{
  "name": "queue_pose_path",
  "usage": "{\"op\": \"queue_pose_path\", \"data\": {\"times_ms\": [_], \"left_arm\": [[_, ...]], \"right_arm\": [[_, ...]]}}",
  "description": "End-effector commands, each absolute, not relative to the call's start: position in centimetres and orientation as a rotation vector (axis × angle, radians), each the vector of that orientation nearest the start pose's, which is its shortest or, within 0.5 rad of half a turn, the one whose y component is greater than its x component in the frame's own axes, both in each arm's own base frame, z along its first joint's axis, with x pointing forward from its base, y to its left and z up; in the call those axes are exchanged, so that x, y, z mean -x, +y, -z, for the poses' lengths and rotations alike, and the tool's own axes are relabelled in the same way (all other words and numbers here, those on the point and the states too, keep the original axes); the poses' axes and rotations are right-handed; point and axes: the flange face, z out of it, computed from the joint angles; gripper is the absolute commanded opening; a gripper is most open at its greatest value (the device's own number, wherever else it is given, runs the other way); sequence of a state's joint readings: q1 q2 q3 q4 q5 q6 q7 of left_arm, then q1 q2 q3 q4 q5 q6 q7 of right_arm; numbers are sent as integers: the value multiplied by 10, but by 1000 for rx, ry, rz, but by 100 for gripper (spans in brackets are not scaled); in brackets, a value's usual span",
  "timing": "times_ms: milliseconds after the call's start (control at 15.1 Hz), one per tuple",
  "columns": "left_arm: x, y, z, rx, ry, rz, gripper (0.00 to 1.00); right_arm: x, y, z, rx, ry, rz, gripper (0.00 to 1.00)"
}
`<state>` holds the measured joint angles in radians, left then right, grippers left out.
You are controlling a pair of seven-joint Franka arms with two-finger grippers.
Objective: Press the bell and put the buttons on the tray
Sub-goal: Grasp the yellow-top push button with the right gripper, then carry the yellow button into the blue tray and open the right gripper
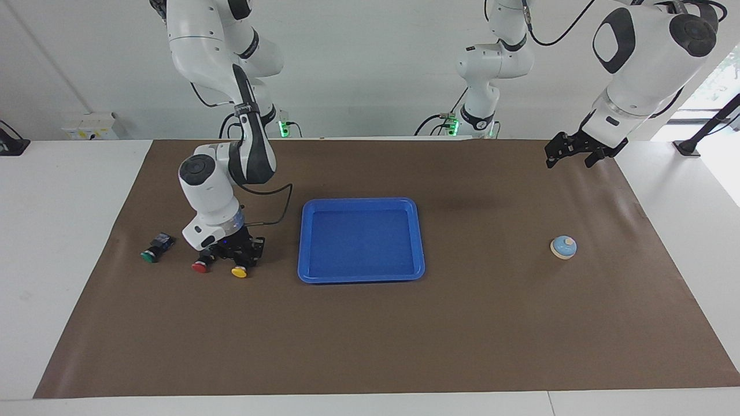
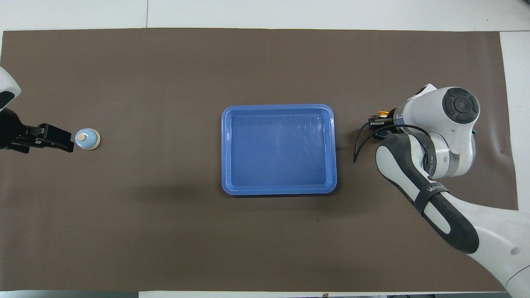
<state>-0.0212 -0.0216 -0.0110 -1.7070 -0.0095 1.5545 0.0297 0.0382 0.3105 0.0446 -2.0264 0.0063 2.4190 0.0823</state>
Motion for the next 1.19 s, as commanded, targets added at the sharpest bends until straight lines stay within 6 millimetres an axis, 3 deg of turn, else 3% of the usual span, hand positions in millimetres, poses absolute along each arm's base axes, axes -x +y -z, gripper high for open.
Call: {"op": "queue_pose_path", "data": {"times_ms": [0, 132, 265, 397, 595, 662, 1125], "left_arm": [[-537, -17, -576, 3146, 77, -206, 100], [-537, -15, -576, 3146, 69, -208, 100], [-537, -14, -576, 3146, 67, -208, 100], [-537, -14, -576, 3146, 67, -208, 100], [-537, -14, -576, 3146, 67, -208, 100], [-537, -14, -576, 3146, 67, -208, 100], [-537, -14, -576, 3146, 67, -206, 100]], "right_arm": [[-627, 85, -351, 3112, -43, 80, 0], [-643, 124, -382, 3108, -33, 42, 0], [-642, 169, -395, 3105, -72, 27, 0], [-629, 216, -396, 3102, -87, 32, 0], [-608, 279, -377, 3097, -5, 40, 0], [-605, 285, -368, 3092, 0, 52, 0], [-579, 272, -309, 3078, 39, 88, 0]]}}
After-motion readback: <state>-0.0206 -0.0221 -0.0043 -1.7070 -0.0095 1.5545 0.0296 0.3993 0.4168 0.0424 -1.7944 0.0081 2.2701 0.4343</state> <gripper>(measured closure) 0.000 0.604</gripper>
